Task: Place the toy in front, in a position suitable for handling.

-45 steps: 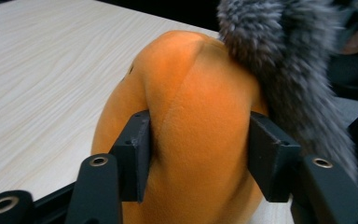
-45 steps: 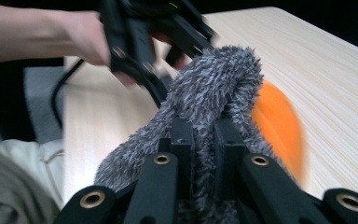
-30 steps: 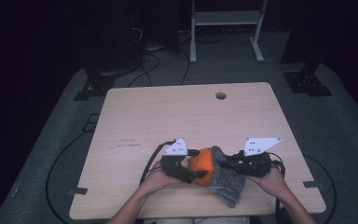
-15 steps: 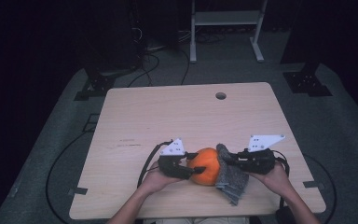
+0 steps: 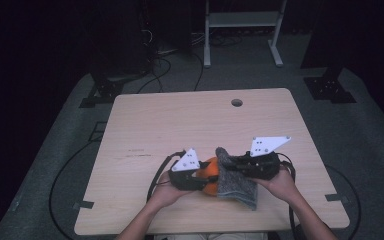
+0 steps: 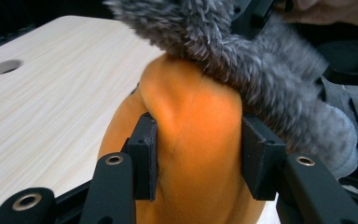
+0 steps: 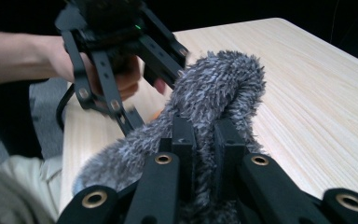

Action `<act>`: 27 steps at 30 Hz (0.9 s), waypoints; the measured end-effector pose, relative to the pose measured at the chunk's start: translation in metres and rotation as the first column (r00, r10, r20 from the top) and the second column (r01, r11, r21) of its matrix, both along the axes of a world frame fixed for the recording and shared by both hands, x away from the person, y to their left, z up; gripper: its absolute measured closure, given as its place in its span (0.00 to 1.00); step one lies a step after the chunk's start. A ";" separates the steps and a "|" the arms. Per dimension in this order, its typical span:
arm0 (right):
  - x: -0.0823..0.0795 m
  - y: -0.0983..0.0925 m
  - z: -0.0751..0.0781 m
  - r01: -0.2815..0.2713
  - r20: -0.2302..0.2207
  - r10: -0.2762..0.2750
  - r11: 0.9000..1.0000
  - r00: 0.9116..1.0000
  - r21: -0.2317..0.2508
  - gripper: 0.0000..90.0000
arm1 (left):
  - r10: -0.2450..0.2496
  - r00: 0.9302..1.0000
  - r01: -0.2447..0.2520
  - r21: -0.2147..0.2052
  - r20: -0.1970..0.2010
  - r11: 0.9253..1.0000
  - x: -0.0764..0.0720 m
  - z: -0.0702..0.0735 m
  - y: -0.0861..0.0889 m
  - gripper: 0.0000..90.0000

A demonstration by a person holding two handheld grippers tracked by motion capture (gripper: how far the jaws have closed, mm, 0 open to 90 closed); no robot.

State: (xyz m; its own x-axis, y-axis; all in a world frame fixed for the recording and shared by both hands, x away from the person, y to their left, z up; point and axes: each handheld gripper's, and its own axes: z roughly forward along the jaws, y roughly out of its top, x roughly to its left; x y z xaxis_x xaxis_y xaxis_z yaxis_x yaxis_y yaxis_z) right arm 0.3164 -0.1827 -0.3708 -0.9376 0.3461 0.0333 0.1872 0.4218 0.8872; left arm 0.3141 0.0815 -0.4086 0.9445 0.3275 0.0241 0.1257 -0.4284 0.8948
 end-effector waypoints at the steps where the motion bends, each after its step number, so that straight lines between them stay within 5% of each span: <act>1: 0.005 0.001 -0.003 -0.006 -0.014 0.006 1.000 1.000 0.011 0.90 | -0.002 1.000 0.002 0.005 -0.003 1.000 0.002 -0.002 0.003 0.59; 3: 0.011 0.006 -0.010 -0.021 -0.039 0.022 1.000 0.999 0.020 0.90 | -0.019 1.000 0.019 -0.005 -0.024 1.000 0.005 -0.007 0.006 0.52; 6: 0.012 0.005 -0.014 -0.030 -0.041 0.031 0.999 0.999 0.018 0.90 | -0.045 0.998 0.043 -0.043 -0.049 0.998 0.014 -0.010 0.011 0.29; 9: 0.012 -0.001 -0.017 -0.029 -0.055 0.030 0.999 0.998 0.023 0.90 | -0.042 0.991 0.042 0.001 -0.124 0.999 0.024 -0.020 0.007 0.08; 11: 0.012 -0.009 -0.021 -0.014 -0.064 0.016 1.000 0.998 0.021 0.90 | -0.061 0.988 0.060 -0.018 -0.139 0.998 0.027 -0.025 0.006 0.12; 15: 0.009 -0.030 -0.032 0.029 -0.092 -0.026 0.999 0.995 0.035 0.90 | -0.056 0.996 0.055 -0.013 -0.070 0.998 0.020 -0.021 0.000 0.40; 20: 0.003 -0.049 -0.034 0.082 -0.092 -0.080 0.996 0.992 0.018 0.90 | -0.018 1.000 0.018 -0.006 -0.012 1.000 0.014 -0.010 -0.001 0.50; 23: -0.002 -0.044 -0.022 0.057 -0.059 -0.053 0.996 0.997 0.072 0.90 | 0.029 0.997 -0.034 0.065 0.069 0.997 0.010 -0.005 -0.003 0.52; 27: 0.009 -0.012 -0.007 0.002 -0.026 0.001 0.995 1.000 0.099 0.90 | 0.054 0.995 -0.058 0.043 0.086 0.997 0.009 -0.003 0.001 0.53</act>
State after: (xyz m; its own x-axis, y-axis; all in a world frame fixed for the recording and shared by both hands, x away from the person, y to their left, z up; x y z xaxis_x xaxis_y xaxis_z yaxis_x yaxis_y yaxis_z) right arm 0.3250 -0.1952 -0.3778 -0.9358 0.3403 0.0921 0.2111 0.3317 0.9195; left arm 0.3228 0.0826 -0.4111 0.9187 0.3765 0.1189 0.0754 -0.4629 0.8832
